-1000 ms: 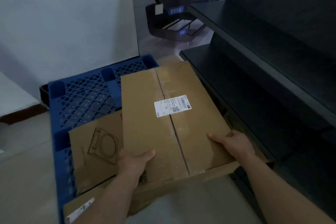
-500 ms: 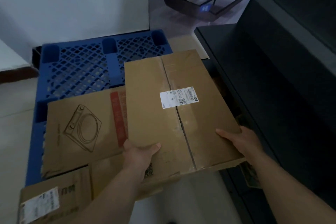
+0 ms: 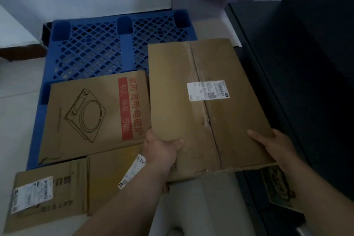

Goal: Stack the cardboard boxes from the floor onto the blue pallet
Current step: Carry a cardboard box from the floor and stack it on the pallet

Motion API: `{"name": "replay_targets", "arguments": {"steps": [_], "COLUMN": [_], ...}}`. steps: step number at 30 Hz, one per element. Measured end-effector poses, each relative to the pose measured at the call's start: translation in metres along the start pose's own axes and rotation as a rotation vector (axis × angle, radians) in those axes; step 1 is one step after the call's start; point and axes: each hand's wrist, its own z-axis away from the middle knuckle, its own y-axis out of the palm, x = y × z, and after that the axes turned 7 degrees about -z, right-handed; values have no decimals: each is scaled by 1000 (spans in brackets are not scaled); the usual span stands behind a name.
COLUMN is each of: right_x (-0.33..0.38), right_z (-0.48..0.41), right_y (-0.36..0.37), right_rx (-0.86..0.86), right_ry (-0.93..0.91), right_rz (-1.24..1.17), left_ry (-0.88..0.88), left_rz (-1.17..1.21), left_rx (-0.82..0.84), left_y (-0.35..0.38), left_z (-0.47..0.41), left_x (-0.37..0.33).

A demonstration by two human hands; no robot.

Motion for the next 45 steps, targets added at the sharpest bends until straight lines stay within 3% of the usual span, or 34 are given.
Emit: {"name": "replay_targets", "arguments": {"steps": [10, 19, 31, 41, 45], "right_x": [-4, -19, -29, -38, -31], "right_z": [-25, -34, -30, -26, -16], "right_y": [-8, 2, 4, 9, 13], "right_rx": [31, 115, 150, 77, 17], "right_ry": [-26, -32, 26, -64, -106], "right_rz": [-44, 3, 7, -16, 123], "left_ry": [52, -36, 55, 19, 1], "left_rz": [9, -57, -100, -145, -263], "left_rx": [-6, 47, 62, 32, 11], "left_y": [20, 23, 17, 21, 16], "left_z": [3, 11, 12, 17, 21], "left_x": [8, 25, 31, 28, 23]}}
